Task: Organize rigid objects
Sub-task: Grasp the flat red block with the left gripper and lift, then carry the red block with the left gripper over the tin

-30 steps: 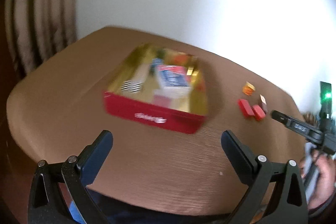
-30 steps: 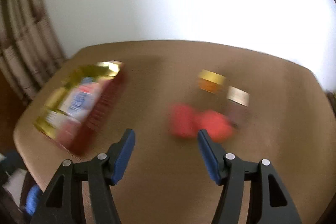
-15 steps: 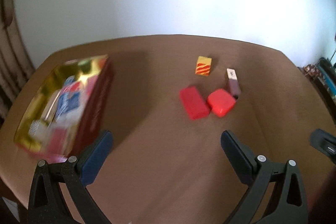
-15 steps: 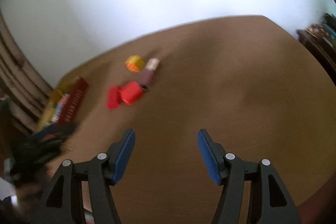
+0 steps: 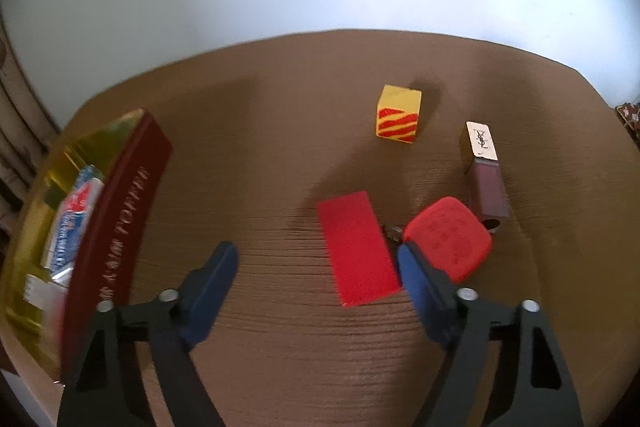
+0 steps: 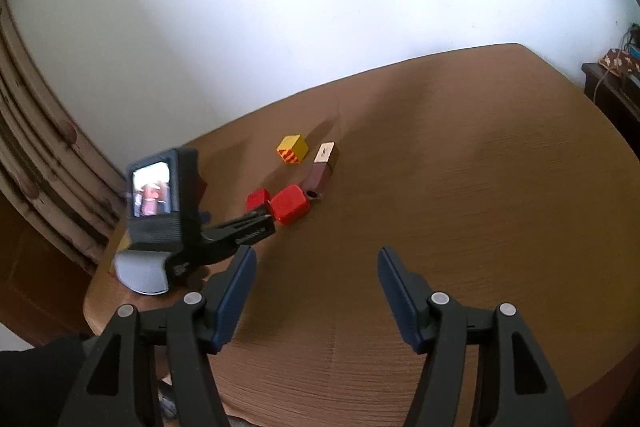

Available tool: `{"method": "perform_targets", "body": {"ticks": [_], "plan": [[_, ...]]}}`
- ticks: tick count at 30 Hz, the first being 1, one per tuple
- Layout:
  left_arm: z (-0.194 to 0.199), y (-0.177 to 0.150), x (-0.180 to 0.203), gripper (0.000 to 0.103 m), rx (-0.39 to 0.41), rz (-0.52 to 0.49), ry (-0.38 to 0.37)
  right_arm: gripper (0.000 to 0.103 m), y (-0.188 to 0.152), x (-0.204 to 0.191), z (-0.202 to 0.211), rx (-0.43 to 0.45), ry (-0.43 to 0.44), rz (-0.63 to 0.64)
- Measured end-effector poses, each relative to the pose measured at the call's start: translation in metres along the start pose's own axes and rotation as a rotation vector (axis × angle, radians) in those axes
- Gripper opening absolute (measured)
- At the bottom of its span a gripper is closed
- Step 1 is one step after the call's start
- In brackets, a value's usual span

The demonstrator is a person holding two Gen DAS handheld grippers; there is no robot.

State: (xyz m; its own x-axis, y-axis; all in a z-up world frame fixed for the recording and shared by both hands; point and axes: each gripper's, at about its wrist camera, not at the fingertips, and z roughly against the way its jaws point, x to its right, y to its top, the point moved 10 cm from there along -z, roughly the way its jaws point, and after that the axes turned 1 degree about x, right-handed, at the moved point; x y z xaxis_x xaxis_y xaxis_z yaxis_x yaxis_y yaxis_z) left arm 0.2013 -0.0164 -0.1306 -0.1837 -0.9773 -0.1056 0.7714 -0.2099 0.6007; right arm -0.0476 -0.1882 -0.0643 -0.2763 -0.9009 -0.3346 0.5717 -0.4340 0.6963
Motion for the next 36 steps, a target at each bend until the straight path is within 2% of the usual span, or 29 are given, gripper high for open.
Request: {"method": "perform_targets", "body": {"ticks": [2,3,4,5,6,12,17,21,36], "plan": [[-0.009,-0.001,0.003,0.069,-0.023,-0.019,0.016,0.065,-0.001,-0.003,0.0,-0.004,0.011,0.001],[-0.009,0.001,0.006,0.059,-0.016,-0.009,-0.003,0.065,-0.001,-0.003,-0.002,-0.009,0.016,0.001],[-0.009,0.001,0.011,0.032,-0.029,-0.01,-0.035,0.065,-0.003,-0.003,-0.001,-0.014,0.018,0.001],[-0.008,0.002,0.015,0.027,-0.038,-0.019,-0.055,0.065,-0.004,-0.004,-0.002,-0.02,0.019,0.002],[-0.003,0.004,0.017,0.026,-0.033,-0.036,-0.036,0.065,-0.005,-0.004,-0.001,-0.024,0.02,0.004],[0.046,0.01,0.023,0.026,0.06,-0.131,-0.039,0.065,0.001,-0.007,0.005,0.008,0.001,0.031],[0.082,0.019,0.02,0.026,0.123,-0.157,-0.041,0.065,-0.001,-0.009,0.009,0.004,-0.004,0.039],[0.11,0.025,0.007,0.026,0.163,-0.14,-0.032,0.065,-0.003,-0.011,0.008,-0.005,-0.003,0.037],[0.142,0.058,-0.091,0.026,0.224,-0.028,0.108,0.065,-0.015,-0.023,0.008,-0.031,0.004,0.075]]}}
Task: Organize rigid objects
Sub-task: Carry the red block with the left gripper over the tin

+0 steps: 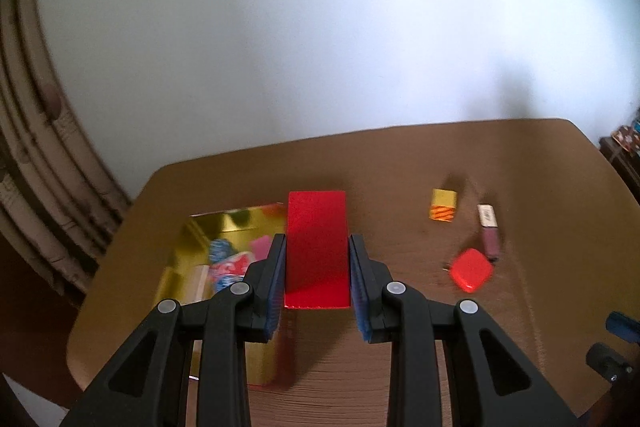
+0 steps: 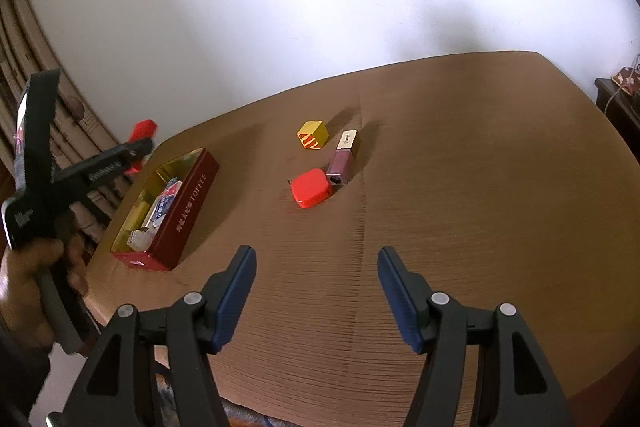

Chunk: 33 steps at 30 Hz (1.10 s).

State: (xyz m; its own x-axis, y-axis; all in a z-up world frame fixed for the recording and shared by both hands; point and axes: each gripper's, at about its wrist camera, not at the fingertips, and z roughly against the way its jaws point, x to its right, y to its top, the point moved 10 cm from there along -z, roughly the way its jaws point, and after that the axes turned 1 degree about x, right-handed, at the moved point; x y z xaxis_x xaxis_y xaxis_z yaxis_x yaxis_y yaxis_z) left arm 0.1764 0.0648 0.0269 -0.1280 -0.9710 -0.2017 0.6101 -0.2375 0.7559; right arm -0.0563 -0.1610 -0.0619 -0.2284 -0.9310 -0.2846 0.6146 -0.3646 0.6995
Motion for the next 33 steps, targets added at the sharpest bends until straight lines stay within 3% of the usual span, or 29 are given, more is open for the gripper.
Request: {"method": "perform_targets", "body": {"ticks": [19,33], "plan": [[-0.008,-0.012,-0.127,0.027,-0.061,0.129,0.129,0.065,-0.007,0.001,-0.009,-0.03,-0.01,0.002],[-0.045,-0.033,-0.175,0.027,-0.184,0.239,0.126,0.065,-0.01,-0.003,-0.01,-0.035,-0.018,0.017]]}}
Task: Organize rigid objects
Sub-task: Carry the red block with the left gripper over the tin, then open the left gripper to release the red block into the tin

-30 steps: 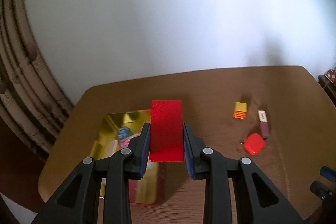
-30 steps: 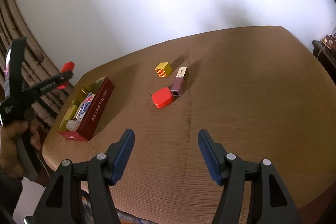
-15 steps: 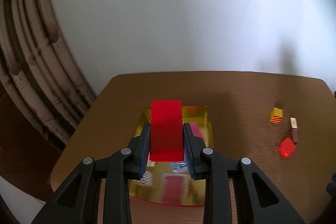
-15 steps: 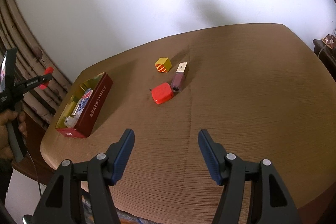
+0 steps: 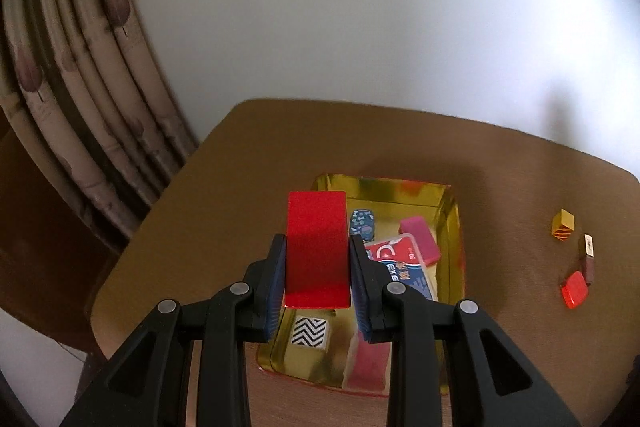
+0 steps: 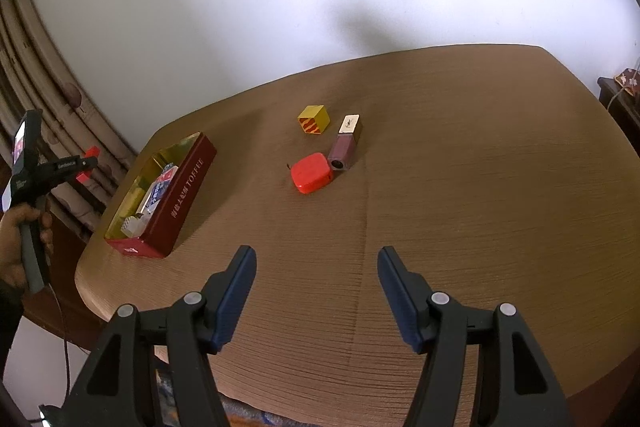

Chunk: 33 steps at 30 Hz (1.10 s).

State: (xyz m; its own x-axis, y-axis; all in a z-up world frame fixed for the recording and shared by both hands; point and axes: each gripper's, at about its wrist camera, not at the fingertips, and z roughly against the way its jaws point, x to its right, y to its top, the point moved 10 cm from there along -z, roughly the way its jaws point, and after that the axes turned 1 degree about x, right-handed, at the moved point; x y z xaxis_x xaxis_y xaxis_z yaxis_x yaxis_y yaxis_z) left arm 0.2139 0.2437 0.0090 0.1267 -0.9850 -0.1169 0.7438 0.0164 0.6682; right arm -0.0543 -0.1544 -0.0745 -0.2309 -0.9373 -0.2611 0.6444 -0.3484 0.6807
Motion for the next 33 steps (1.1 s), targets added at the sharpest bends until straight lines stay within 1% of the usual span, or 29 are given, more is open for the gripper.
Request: {"method": "perform_targets", "body": {"ticks": [4,8,11,18,26,33], "plan": [[-0.022,0.003,-0.005,0.027,-0.044,0.031,-0.012,0.065,0.0,0.001,-0.002,0.0,-0.007,0.009],[-0.047,0.006,-0.007,0.027,-0.082,0.033,0.0,0.065,-0.002,0.005,-0.01,-0.019,-0.011,0.004],[-0.067,0.007,-0.005,0.026,-0.128,0.05,-0.04,0.065,-0.006,0.007,-0.016,-0.038,-0.015,0.002],[-0.109,0.008,0.003,0.026,-0.183,0.016,-0.037,0.065,-0.013,0.011,-0.029,-0.075,-0.023,0.002],[-0.136,0.001,0.013,0.026,-0.219,-0.019,-0.032,0.065,-0.022,0.015,-0.043,-0.126,-0.021,-0.003],[-0.153,-0.002,0.015,0.027,-0.248,-0.02,0.003,0.065,-0.026,0.018,-0.047,-0.145,-0.015,-0.007]]}}
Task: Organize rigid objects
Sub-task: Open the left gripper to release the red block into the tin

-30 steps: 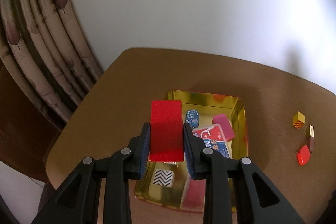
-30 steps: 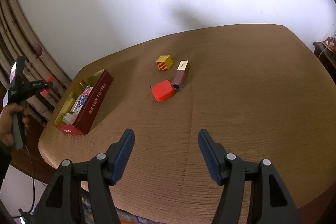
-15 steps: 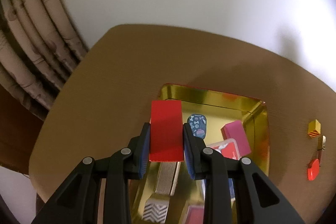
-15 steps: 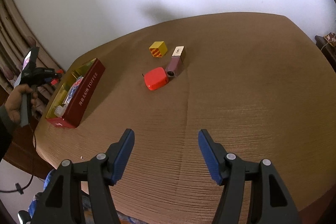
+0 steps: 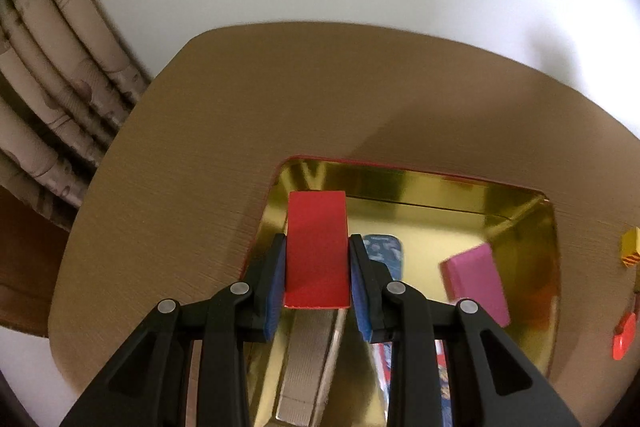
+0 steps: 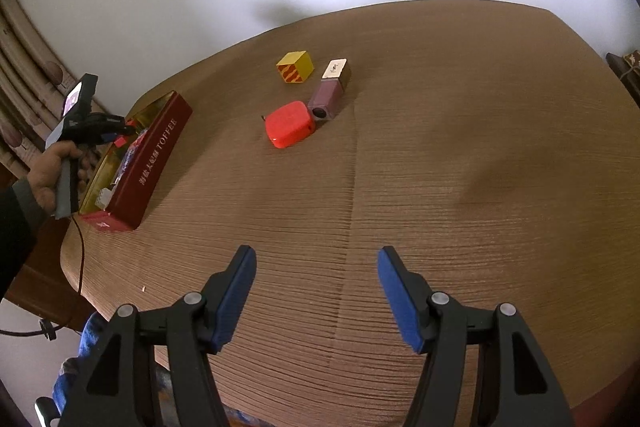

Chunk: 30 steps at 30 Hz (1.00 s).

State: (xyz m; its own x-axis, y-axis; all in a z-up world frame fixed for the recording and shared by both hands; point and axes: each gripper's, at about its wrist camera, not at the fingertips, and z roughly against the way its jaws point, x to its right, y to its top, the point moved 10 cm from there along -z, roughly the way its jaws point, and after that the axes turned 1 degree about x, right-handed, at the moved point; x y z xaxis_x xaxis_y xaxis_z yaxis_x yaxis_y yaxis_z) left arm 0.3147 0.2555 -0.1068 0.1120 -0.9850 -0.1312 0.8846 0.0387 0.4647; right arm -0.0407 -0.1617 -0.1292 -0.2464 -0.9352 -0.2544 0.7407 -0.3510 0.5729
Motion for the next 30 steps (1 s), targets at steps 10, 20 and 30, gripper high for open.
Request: {"method": "perform_targets", "body": {"ticks": [10,20,30], "plan": [[0.014,-0.006,0.004,0.054,0.036,0.025,-0.053,0.065,0.0,0.006,-0.006,-0.007,-0.019,-0.002],[0.16,-0.094,0.0,0.1,0.346,0.018,-0.246,0.065,0.01,-0.006,-0.016,0.05,-0.059,0.113],[0.178,-0.208,-0.009,0.102,0.287,0.093,-0.385,0.065,0.057,-0.046,-0.07,0.006,-0.125,0.329]]}}
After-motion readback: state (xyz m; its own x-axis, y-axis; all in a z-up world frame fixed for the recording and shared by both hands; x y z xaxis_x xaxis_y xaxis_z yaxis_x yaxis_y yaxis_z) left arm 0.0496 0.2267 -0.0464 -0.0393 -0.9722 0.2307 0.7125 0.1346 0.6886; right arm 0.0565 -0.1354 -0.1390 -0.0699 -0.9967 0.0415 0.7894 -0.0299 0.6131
